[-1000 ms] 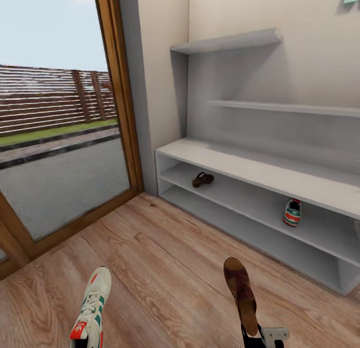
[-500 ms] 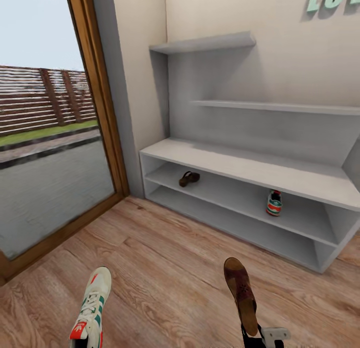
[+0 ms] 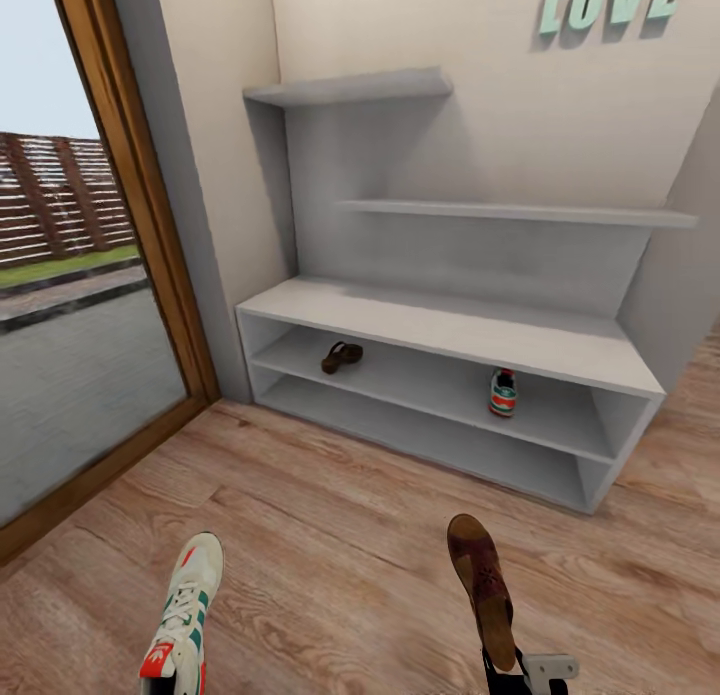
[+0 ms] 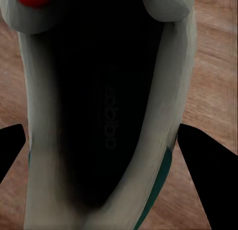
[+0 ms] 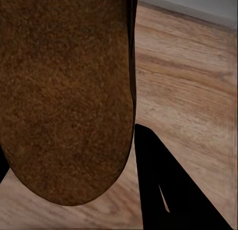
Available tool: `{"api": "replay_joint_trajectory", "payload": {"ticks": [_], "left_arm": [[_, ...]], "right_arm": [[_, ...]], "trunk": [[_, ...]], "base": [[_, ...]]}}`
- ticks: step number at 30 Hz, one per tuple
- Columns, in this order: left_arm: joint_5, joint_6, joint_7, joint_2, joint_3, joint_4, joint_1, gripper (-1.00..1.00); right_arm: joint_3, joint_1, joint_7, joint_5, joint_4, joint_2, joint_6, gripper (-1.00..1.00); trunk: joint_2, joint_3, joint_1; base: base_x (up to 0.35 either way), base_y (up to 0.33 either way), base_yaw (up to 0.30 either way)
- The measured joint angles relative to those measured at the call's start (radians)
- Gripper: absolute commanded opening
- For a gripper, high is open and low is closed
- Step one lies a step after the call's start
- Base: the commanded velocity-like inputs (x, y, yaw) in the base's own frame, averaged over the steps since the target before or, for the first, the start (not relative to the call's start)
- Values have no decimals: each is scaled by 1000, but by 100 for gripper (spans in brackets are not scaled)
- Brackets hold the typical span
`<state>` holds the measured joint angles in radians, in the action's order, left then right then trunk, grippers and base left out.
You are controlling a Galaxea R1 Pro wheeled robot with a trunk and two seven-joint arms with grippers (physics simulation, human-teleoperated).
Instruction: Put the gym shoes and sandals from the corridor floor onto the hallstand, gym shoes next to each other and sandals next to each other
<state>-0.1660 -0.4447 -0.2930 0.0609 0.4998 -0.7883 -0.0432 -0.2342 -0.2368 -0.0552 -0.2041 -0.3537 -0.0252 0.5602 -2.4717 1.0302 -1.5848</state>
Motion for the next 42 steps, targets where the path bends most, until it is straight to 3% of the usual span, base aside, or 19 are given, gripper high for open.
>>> {"api": "replay_joint_trajectory", "payload": {"ticks": [9, 42], "left_arm": [[0, 0, 0, -1, 0, 0, 0, -100], [5, 0, 0, -4, 2, 0, 0, -100]], "right_arm": [[0, 0, 0, 0, 0, 0, 0, -100], [1, 0, -1, 0, 0, 0, 0, -100]], "trunk": [[0, 0, 0], [0, 0, 0]], "base": [[159, 14, -263], [13, 12, -263]]}}
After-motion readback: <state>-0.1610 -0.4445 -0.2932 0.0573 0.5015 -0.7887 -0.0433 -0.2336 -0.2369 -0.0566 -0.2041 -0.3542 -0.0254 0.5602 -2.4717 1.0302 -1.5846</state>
